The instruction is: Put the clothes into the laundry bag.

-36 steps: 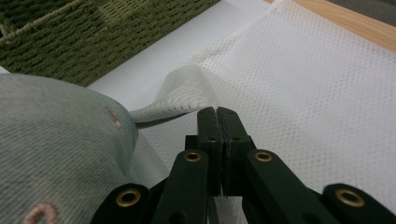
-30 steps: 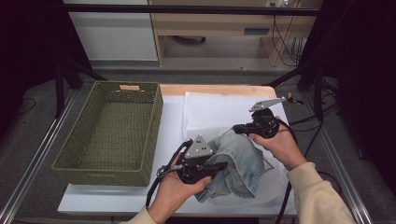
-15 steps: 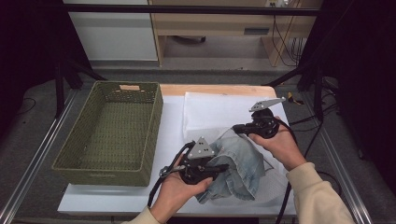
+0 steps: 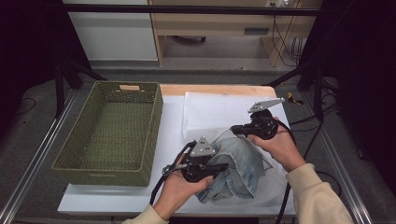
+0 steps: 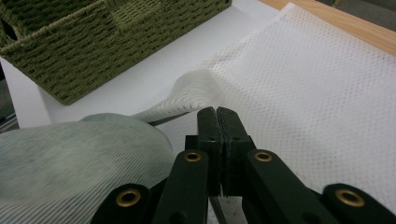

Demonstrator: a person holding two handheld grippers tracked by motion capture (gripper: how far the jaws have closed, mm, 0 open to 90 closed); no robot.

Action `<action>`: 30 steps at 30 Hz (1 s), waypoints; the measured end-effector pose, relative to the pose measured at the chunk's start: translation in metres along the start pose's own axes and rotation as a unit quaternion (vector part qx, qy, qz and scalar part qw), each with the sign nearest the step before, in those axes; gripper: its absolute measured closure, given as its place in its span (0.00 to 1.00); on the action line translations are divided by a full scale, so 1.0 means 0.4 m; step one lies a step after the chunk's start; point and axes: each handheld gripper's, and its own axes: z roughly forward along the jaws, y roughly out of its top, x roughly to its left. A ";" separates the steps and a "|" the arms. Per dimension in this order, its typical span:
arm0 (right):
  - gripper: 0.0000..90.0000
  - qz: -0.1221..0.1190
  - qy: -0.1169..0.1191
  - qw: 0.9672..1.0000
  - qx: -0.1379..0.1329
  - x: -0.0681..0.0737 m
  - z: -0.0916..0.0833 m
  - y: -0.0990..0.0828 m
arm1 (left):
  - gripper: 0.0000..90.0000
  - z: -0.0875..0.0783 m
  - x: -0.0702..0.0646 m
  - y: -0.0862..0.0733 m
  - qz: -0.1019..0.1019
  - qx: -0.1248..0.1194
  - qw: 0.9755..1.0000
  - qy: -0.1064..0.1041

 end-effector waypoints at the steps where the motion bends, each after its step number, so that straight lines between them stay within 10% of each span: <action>1: 0.99 0.000 0.001 1.000 0.000 0.001 0.000 0.000 | 0.76 0.004 0.003 -0.001 -0.002 0.000 1.000 0.002; 30: 0.99 -0.003 -0.004 1.000 0.009 0.030 -0.022 0.003 | 0.76 0.022 0.037 -0.036 0.006 0.028 0.999 0.041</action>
